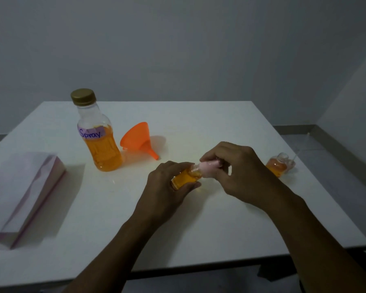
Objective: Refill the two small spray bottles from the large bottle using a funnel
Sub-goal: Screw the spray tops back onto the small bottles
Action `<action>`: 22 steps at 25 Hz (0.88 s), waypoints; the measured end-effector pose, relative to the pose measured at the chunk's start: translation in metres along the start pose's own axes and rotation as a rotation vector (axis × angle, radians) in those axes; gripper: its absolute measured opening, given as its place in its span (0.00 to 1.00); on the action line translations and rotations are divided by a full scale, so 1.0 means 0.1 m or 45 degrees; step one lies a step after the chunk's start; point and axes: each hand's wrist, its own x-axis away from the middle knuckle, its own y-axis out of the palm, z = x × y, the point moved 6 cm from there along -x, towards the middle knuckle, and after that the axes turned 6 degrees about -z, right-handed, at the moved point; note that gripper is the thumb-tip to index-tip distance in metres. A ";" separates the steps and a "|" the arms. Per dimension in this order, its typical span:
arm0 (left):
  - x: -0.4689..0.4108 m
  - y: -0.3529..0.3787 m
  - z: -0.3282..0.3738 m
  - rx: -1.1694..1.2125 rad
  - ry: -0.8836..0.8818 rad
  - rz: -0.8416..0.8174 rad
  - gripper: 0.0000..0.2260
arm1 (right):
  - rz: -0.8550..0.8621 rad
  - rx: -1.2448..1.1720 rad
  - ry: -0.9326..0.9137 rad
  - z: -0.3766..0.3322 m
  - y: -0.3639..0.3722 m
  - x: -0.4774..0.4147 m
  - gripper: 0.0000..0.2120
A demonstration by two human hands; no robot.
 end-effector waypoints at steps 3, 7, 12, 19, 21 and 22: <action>0.01 0.01 0.00 -0.021 -0.017 -0.026 0.19 | -0.057 0.027 0.229 0.08 0.05 0.02 0.17; 0.02 0.03 0.02 -0.045 -0.028 -0.030 0.20 | -0.088 0.152 0.416 0.12 0.07 0.02 0.28; 0.02 0.03 0.03 -0.048 -0.007 -0.026 0.21 | -0.241 -0.297 0.411 0.16 -0.04 0.11 0.26; 0.03 0.07 0.04 -0.089 -0.018 -0.059 0.22 | -0.143 -0.155 0.087 0.11 -0.01 0.10 0.11; 0.03 0.07 0.03 -0.095 -0.013 -0.061 0.22 | -0.164 -0.107 0.005 0.07 0.00 0.06 0.09; 0.04 0.07 0.03 -0.103 -0.013 -0.062 0.22 | -0.176 -0.097 -0.017 0.05 0.01 0.05 0.08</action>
